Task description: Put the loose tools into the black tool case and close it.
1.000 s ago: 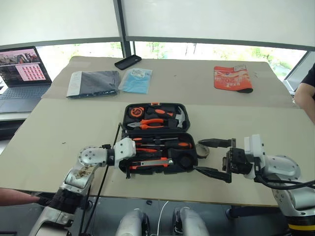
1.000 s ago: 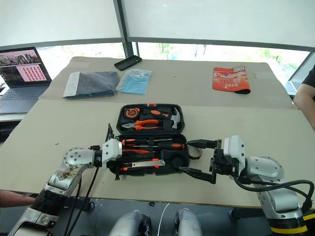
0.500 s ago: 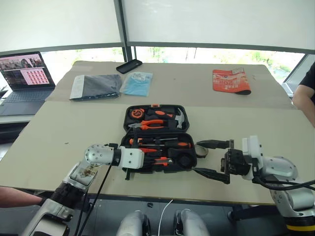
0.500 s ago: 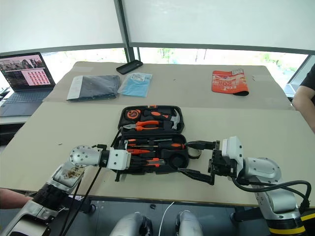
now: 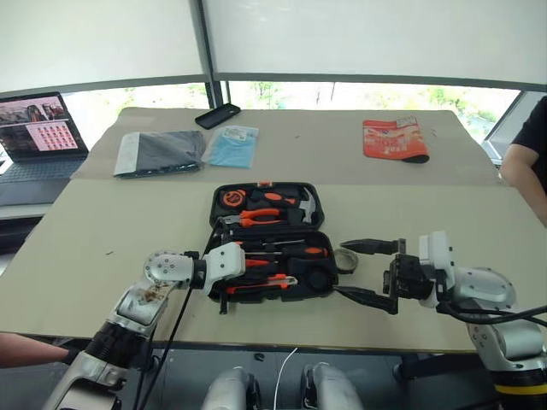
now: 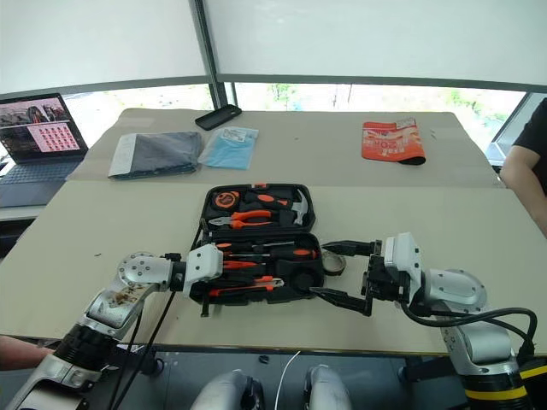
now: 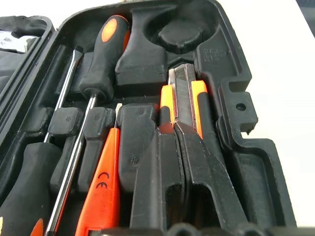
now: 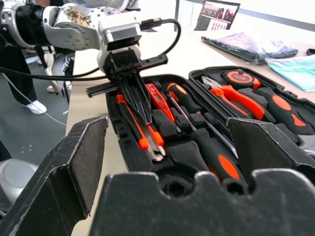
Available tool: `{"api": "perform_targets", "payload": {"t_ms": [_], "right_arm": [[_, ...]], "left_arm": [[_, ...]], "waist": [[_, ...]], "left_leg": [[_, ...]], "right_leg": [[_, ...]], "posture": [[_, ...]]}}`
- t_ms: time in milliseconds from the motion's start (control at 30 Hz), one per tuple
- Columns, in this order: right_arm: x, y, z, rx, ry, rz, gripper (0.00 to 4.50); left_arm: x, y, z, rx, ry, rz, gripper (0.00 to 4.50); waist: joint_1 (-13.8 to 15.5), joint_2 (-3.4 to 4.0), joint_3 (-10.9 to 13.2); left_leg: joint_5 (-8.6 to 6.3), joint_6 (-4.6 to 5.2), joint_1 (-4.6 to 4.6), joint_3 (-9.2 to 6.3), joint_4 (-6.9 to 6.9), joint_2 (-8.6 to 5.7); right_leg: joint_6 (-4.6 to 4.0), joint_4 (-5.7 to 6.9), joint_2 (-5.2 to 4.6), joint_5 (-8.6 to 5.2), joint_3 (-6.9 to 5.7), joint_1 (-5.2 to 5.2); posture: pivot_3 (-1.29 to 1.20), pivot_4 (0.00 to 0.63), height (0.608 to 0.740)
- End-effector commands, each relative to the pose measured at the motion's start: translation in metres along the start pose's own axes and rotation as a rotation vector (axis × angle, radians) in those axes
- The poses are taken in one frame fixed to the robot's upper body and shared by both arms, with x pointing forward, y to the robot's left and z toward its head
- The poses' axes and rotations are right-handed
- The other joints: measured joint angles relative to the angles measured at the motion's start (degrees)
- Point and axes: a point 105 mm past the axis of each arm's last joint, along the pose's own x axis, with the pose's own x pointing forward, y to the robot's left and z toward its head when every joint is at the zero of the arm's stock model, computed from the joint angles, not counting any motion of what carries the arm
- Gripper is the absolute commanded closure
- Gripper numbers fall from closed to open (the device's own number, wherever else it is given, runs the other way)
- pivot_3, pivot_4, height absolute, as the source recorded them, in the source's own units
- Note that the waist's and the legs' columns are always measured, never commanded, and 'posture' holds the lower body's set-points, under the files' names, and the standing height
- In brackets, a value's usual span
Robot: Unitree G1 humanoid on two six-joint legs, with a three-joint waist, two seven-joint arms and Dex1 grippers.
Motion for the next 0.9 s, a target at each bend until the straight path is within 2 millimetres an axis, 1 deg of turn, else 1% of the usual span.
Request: {"api": "perform_targets", "payload": {"t_ms": [33, 67, 100, 133, 200, 233, 267, 300, 333, 400, 433, 500, 533, 600, 633, 667, 700, 800, 900], "right_arm": [[-0.025, -0.011, 0.008, -0.063, 0.031, -0.067, 0.00], [-0.030, -0.012, 0.007, -0.064, 0.044, -0.079, 0.00], [-0.042, -0.014, 0.005, -0.072, 0.070, -0.113, 0.00], [-0.053, -0.015, 0.003, -0.082, 0.092, -0.144, 0.00], [-0.070, -0.017, -0.003, -0.106, 0.143, -0.199, 0.00], [-0.080, -0.016, -0.009, -0.105, 0.170, -0.224, 0.00], [-0.089, -0.014, -0.014, -0.103, 0.198, -0.243, 0.00], [-0.098, -0.011, -0.019, -0.093, 0.218, -0.259, 0.00], [-0.104, -0.009, -0.023, -0.082, 0.229, -0.274, 0.00], [-0.112, -0.006, -0.028, -0.076, 0.244, -0.298, 0.00], [-0.122, -0.003, -0.036, -0.066, 0.269, -0.328, 0.00], [-0.135, 0.007, -0.052, -0.053, 0.341, -0.332, 0.00], [-0.137, 0.011, -0.057, -0.052, 0.362, -0.317, 0.00], [-0.134, 0.004, -0.062, -0.127, 0.383, -0.328, 0.00], [-0.127, -0.002, -0.060, -0.170, 0.380, -0.312, 0.00], [-0.118, -0.006, -0.057, -0.203, 0.378, -0.277, 0.00], [-0.110, -0.007, -0.053, -0.222, 0.372, -0.233, 0.00], [-0.084, -0.009, -0.038, -0.237, 0.396, -0.072, 0.00], [-0.063, -0.010, -0.027, -0.218, 0.453, 0.042, 0.00]], "left_arm": [[-0.026, 0.019, 0.025, -0.087, -0.231, 0.129, 3.94], [-0.033, 0.021, 0.031, -0.079, -0.264, 0.143, 3.71], [-0.048, 0.020, 0.038, -0.081, -0.303, 0.149, 3.37], [-0.060, 0.018, 0.043, -0.060, -0.324, 0.147, 2.93], [-0.078, 0.016, 0.045, -0.065, -0.344, 0.170, 2.21], [-0.090, 0.014, 0.048, -0.075, -0.393, 0.190, 1.87], [-0.100, 0.011, 0.049, -0.088, -0.418, 0.200, 1.70], [-0.107, 0.007, 0.047, -0.083, -0.402, 0.207, 1.20], [-0.111, 0.002, 0.044, -0.087, -0.383, 0.188, 0.92], [-0.118, -0.006, 0.038, -0.094, -0.351, 0.160, 0.18], [-0.128, -0.012, 0.031, -0.104, -0.329, 0.163, 0.09], [-0.145, -0.019, 0.020, -0.129, -0.299, 0.177, 0.09], [-0.150, -0.021, 0.017, -0.120, -0.286, 0.183, 0.09], [-0.152, -0.026, 0.011, -0.121, -0.275, 0.180, 0.09], [-0.150, -0.031, 0.008, -0.124, -0.258, 0.151, 0.09], [-0.146, -0.035, 0.008, -0.118, -0.254, 0.125, 0.09], [-0.141, -0.037, 0.010, -0.109, -0.264, 0.110, 0.09], [-0.124, -0.039, 0.024, -0.071, -0.302, 0.055, 0.09], [-0.110, -0.040, 0.035, -0.045, -0.334, 0.030, 0.09]], "waist": [[0.04, -0.20, 0.14], [0.08, -0.35, 0.24], [0.10, -0.51, 0.33], [0.07, -0.60, 0.38], [-0.03, -0.61, 0.38], [-0.10, -0.61, 0.38], [-0.17, -0.61, 0.38], [-0.27, -0.61, 0.38], [-0.31, -0.61, 0.38], [-0.39, -0.62, 0.39], [-0.44, -0.62, 0.40], [-0.59, -0.65, 0.41], [-0.63, -0.65, 0.41], [-0.66, -0.63, 0.43], [-0.73, -0.62, 0.45], [-0.92, -0.58, 0.48], [-1.14, -0.55, 0.52], [-1.16, -0.48, 0.62], [-0.86, -0.47, 0.64]], "left_leg": [[0.06, 0.10, -0.12, 0.00, 0.02, 0.00], [0.17, 0.25, -0.34, -0.04, 0.03, 0.01], [0.23, 0.32, -0.49, -0.07, 0.06, 0.01], [0.29, 0.41, -0.73, -0.10, 0.08, 0.02], [0.31, 0.37, -1.06, -0.07, 0.10, 0.00], [0.40, 0.14, -1.08, -0.05, 0.10, -0.01], [0.43, 0.04, -1.06, 0.01, 0.10, -0.02], [0.42, 0.04, -1.05, 0.06, 0.10, -0.04], [0.39, 0.07, -1.08, 0.09, 0.09, -0.05], [0.26, 0.09, -1.05, 0.14, 0.11, -0.06], [0.24, 0.11, -1.05, 0.16, 0.12, -0.08], [0.18, 0.17, -1.04, 0.20, 0.13, -0.09], [-0.02, 0.45, -0.98, 0.19, 0.12, -0.08], [-0.14, 0.48, -0.98, 0.17, 0.11, -0.05], [-0.14, 0.41, -0.98, 0.17, 0.12, -0.05], [-0.23, 0.12, -0.97, 0.17, 0.12, -0.05], [-0.23, 0.02, -0.92, 0.22, 0.14, -0.05], [-0.07, -0.13, -0.90, 0.23, 0.14, 0.00], [0.04, -0.18, -0.89, 0.22, 0.14, 0.00]], "right_leg": [[0.05, 0.01, 0.01, 0.03, -0.01, -0.09], [0.07, 0.03, -0.01, 0.05, -0.04, -0.23], [0.07, 0.02, 0.00, 0.06, -0.08, -0.35], [0.07, 0.02, 0.02, 0.07, -0.11, -0.52], [0.04, 0.02, 0.06, 0.08, -0.09, -0.86], [-0.01, 0.02, 0.13, 0.05, -0.08, -0.90], [-0.02, 0.02, 0.17, 0.04, -0.05, -0.90], [0.00, 0.02, 0.22, 0.03, -0.05, -0.89], [0.07, -0.02, 0.21, -0.01, -0.02, -0.90], [0.18, -0.04, 0.23, -0.09, -0.05, -0.87], [0.20, -0.06, 0.22, -0.11, -0.05, -0.87], [0.25, -0.08, 0.19, -0.09, -0.06, -0.87], [0.23, -0.10, 0.16, -0.11, -0.06, -0.87], [0.05, -0.10, 0.05, -0.22, -0.04, -0.90], [-0.08, -0.08, 0.02, -0.29, -0.05, -0.93], [-0.09, -0.07, 0.00, -0.30, -0.05, -0.93], [-0.07, -0.04, 0.01, -0.28, -0.03, -0.94], [-0.03, -0.02, -0.13, -0.24, 0.03, -0.93], [-0.09, 0.10, -0.10, -0.12, 0.08, -0.97]], "posture": [[0.00, 0.150, 0.740], [0.00, 0.150, 0.740], [0.00, 0.150, 0.740], [0.00, 0.150, 0.740], [0.00, 0.150, 0.740], [0.00, 0.150, 0.740], [0.00, 0.150, 0.740], [0.00, 0.150, 0.740], [0.00, 0.150, 0.740], [0.00, 0.150, 0.740], [0.00, 0.150, 0.740], [0.00, 0.150, 0.740], [0.00, 0.150, 0.740], [0.00, 0.150, 0.740], [0.00, 0.150, 0.740], [0.00, 0.150, 0.740], [0.00, 0.150, 0.740], [0.00, 0.150, 0.740], [0.00, 0.150, 0.740]]}}
